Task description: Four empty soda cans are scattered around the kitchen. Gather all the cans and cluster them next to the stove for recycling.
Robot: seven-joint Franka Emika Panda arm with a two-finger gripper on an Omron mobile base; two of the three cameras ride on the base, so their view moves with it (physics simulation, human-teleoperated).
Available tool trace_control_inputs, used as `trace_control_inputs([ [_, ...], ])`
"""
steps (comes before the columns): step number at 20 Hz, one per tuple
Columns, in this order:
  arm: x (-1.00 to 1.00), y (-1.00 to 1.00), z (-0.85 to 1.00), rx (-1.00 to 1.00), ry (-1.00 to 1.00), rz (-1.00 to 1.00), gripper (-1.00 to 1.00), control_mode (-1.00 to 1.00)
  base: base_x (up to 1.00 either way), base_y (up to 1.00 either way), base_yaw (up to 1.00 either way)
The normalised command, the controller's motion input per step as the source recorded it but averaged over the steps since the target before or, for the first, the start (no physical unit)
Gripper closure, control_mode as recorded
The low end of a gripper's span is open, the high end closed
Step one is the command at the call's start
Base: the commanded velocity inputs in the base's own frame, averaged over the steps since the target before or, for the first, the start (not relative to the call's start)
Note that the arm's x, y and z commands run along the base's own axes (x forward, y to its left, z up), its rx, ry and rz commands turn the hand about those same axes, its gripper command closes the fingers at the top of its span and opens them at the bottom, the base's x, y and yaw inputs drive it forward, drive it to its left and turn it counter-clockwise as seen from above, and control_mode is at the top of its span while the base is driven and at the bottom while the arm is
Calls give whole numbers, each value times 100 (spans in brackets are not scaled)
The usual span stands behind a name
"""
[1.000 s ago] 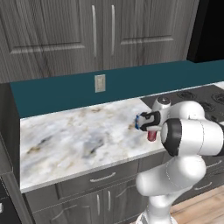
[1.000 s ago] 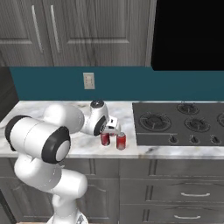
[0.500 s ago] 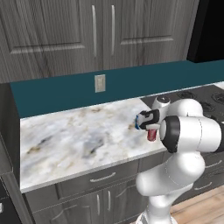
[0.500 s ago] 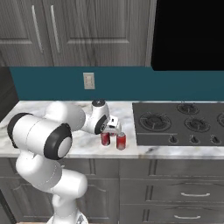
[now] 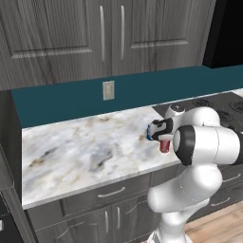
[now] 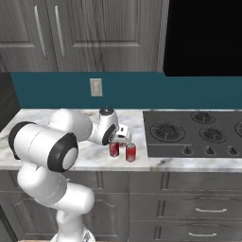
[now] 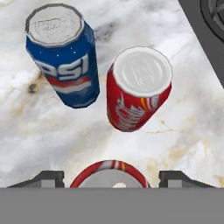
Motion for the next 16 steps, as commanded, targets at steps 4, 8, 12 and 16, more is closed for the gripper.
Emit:
trace_control_inputs([
  [4, 0, 0, 0, 0, -6, 0, -100, -100, 0, 0, 0],
  [8, -3, 0, 0, 0, -2, 0, -100, -100, 0, 0, 0],
  [12, -11, 0, 3, 0, -1, 0, -100, -100, 0, 0, 0],
  [16, -12, 0, 17, 0, 0, 0, -100, -100, 0, 0, 0],
])
